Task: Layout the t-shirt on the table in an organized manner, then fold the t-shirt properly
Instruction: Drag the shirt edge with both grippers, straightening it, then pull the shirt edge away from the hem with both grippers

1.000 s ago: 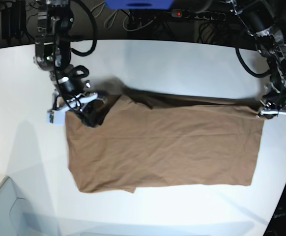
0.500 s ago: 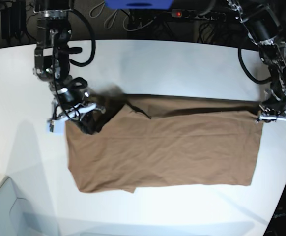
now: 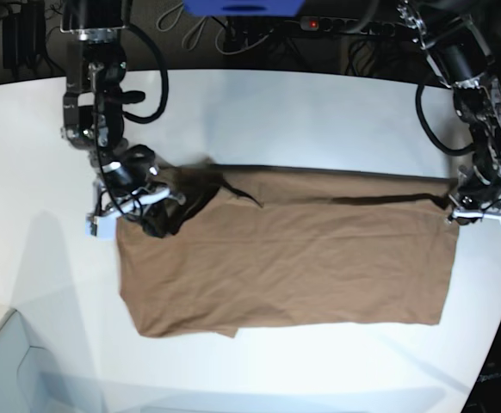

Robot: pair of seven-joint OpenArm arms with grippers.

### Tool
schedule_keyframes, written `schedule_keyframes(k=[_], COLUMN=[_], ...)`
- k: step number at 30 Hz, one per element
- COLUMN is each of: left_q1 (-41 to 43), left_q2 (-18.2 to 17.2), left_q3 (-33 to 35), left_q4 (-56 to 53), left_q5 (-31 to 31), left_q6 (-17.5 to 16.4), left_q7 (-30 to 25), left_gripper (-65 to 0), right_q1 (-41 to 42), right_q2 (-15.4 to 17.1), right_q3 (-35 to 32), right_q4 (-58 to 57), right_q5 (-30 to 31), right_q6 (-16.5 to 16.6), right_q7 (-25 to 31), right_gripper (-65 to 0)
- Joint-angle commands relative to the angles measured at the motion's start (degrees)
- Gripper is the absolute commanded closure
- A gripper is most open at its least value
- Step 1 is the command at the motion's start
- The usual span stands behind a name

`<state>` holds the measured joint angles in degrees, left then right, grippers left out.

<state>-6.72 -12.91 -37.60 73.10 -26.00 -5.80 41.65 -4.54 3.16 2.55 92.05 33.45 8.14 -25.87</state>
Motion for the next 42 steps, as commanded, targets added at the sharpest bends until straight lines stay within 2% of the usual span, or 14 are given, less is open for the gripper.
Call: schedule_keyframes(k=[1,4,6,13,17,21,30,37,42], left_q1=[-1.1,-1.0,-0.9,0.1,1.4,1.5,1.3,-1.1,-1.9], left_q2=[-1.3,-1.4,-1.4,-1.5,-1.5,-1.5,-1.1,-1.1,-1.4], left_q3=[-0.2,-0.4,-0.5,-0.8,-3.9,-4.7,-4.4,-4.4,-4.4], left_q4=[0.8,0.8,0.8,1.4,1.2,0.8,0.8,-4.7,-9.1], left_q5=[-0.4,-0.4,-0.4,-0.5,-0.5,-0.5,-0.7,-0.5,-0.5], left_q6=[-0.1,-0.1,-0.1,-0.1,-0.5,-0.5,-0.5,-0.5,-0.5], left_q7=[-1.0,-1.0,-1.0,-1.0,-1.0,-1.0,-1.1,-1.5,-1.5], left_gripper=[-23.6,-35.6,-39.2,-39.5,-39.8,-39.8,-39.8,-39.8,-39.8], right_q1=[1.5,2.6,2.8,2.6,1.2,-1.0,-7.7,-10.5,-10.9], right_q2=[0.2,0.9,1.1,1.0,1.3,1.0,0.9,1.0,1.0], right_q3=[0.0,-0.1,-0.4,0.1,0.3,3.8,7.3,8.2,8.1], right_q4=[0.0,-2.2,-2.6,-1.5,1.1,4.4,9.1,7.3,4.4], right_q5=[0.7,0.7,0.7,0.8,0.8,0.8,0.9,0.9,0.9], right_q6=[0.8,0.8,0.8,0.8,0.6,0.6,0.6,0.7,0.7], right_q7=[1.2,1.2,1.1,1.3,1.7,1.7,1.7,1.7,1.7], right_gripper=[0.0,0.0,-1.5,-18.9,-24.0,-24.7,-24.8,-25.0,-29.7])
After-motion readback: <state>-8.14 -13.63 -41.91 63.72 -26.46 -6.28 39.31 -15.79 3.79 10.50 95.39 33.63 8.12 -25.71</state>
